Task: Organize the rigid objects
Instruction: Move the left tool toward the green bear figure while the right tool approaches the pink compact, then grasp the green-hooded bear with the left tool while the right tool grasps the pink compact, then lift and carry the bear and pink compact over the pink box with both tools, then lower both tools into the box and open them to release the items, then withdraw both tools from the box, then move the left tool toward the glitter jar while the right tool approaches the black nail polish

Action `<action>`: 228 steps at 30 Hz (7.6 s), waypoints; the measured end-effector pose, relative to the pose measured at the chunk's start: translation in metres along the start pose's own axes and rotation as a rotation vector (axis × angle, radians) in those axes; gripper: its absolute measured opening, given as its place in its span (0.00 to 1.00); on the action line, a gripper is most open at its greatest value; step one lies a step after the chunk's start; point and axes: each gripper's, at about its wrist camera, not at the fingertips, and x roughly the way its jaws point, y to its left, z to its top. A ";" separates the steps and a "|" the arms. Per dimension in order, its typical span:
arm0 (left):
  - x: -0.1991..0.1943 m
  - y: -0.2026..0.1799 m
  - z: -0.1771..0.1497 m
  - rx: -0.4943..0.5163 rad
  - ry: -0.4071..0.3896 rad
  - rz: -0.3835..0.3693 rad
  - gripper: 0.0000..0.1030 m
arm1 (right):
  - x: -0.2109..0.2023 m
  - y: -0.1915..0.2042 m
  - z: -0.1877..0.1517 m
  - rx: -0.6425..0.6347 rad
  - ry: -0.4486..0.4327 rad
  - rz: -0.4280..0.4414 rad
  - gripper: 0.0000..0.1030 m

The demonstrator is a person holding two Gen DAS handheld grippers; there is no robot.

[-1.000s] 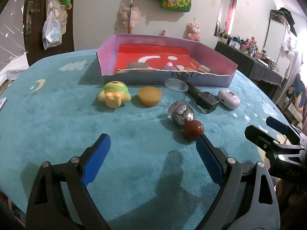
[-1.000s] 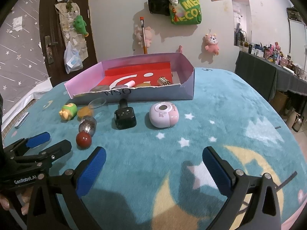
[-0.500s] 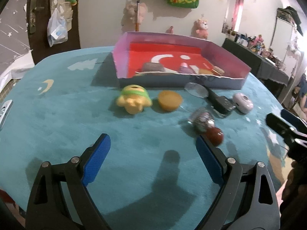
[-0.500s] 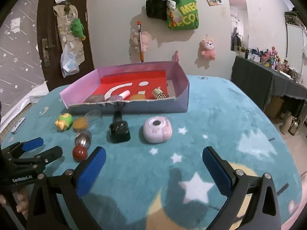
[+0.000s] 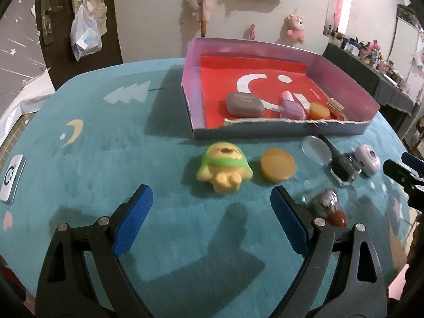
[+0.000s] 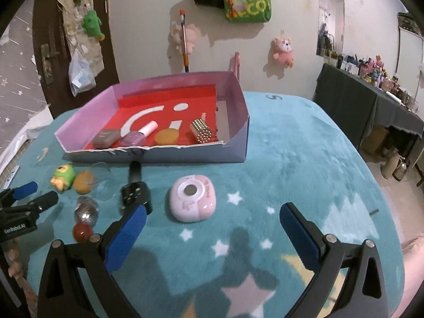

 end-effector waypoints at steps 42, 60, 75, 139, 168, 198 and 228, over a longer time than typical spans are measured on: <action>-0.010 -0.005 0.002 0.036 -0.051 -0.133 0.45 | 0.015 0.023 0.015 -0.078 0.063 0.136 0.49; -0.019 -0.014 -0.010 0.056 -0.054 -0.139 0.45 | 0.006 0.029 0.002 -0.077 0.067 0.175 0.49; -0.023 -0.017 -0.006 0.059 -0.066 -0.140 0.45 | 0.005 0.030 0.004 -0.079 0.066 0.190 0.49; 0.137 -0.079 0.148 0.237 0.227 -0.243 0.45 | 0.180 0.047 0.143 -0.328 0.314 0.200 0.50; 0.126 -0.072 0.155 0.180 0.196 -0.270 0.60 | 0.174 0.048 0.144 -0.315 0.317 0.218 0.58; -0.070 -0.043 0.060 0.047 -0.139 -0.233 0.85 | -0.051 0.024 0.105 -0.212 -0.017 0.201 0.98; -0.045 -0.045 -0.048 -0.025 -0.253 -0.138 0.88 | -0.034 -0.004 -0.053 0.055 -0.165 0.073 1.00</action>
